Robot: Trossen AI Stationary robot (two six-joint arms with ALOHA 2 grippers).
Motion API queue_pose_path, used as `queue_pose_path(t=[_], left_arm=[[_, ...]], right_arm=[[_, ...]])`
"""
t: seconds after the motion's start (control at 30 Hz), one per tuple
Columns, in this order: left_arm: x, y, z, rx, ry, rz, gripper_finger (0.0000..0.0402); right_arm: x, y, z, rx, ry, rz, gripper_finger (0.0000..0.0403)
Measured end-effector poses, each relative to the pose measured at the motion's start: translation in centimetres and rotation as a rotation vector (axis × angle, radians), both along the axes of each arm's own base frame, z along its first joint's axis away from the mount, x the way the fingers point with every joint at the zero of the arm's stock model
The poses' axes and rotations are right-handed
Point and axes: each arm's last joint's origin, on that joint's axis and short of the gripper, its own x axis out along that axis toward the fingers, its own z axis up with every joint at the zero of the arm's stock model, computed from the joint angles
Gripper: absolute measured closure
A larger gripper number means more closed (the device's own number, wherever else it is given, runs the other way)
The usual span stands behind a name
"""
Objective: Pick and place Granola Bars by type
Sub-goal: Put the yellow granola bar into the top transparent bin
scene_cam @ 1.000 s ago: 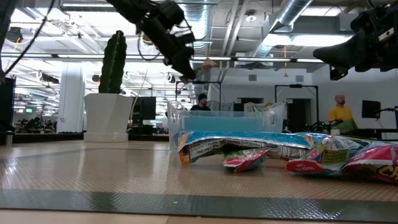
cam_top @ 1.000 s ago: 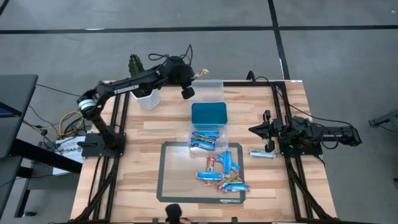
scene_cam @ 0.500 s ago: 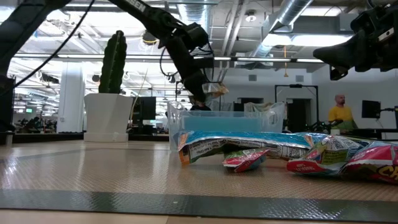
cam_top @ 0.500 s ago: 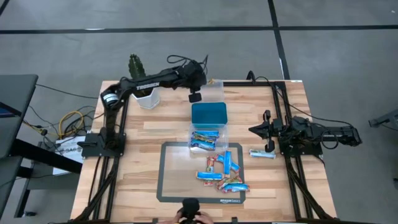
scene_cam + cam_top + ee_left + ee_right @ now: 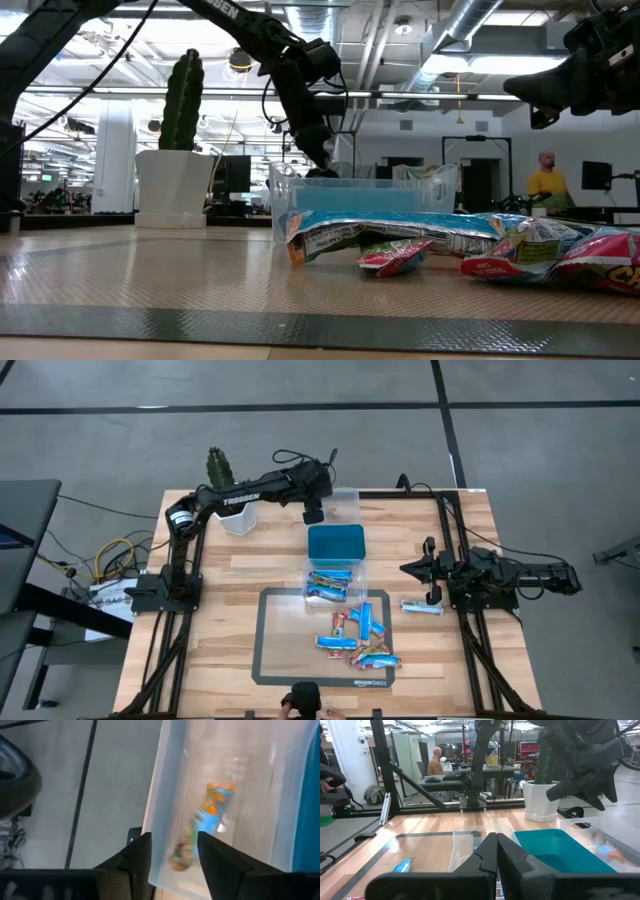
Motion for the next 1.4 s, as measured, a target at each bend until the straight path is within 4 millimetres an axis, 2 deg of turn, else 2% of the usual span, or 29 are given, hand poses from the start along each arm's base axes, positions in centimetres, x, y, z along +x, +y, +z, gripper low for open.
queue_pose_path(t=[0.13, 0.27, 0.43, 0.6, 0.83, 1.03, 1.23, 1.4], left_arm=[[0.0, -1.3, 0.6, -0.006, 0.016, 0.011, 0.0238], [-0.1, -3.8, 2.4, -0.032, -0.01, -0.023, 0.0237], [-0.1, -8.5, 4.8, -0.08, -0.045, -0.122, 0.0237], [0.0, -14.0, 6.1, -0.158, -0.049, -0.259, 0.0237], [0.2, -22.2, 6.0, -0.218, 0.008, -0.442, 0.0237], [-0.6, -28.0, 5.8, -0.267, 0.038, -0.516, 0.0237], [-2.1, -32.7, 5.6, -0.308, 0.08, -0.567, 0.0237], [-2.9, -35.1, 5.6, -0.329, 0.079, -0.592, 0.0237]], right_arm=[[0.0, 0.0, 0.0, 0.0, 0.0, 0.0, 0.0403], [0.0, 0.0, 0.0, 0.0, 0.0, 0.0, 0.0403], [0.0, 0.0, 0.0, 0.0, 0.0, 0.0, 0.0403], [0.0, 0.0, 0.0, 0.0, 0.0, 0.0, 0.0403], [0.0, 0.0, 0.0, 0.0, 0.0, 0.0, 0.0403], [0.0, 0.0, 0.0, 0.0, 0.0, 0.0, 0.0403], [0.0, 0.0, 0.0, 0.0, 0.0, 0.0, 0.0403], [0.0, 0.0, 0.0, 0.0, 0.0, 0.0, 0.0403]])
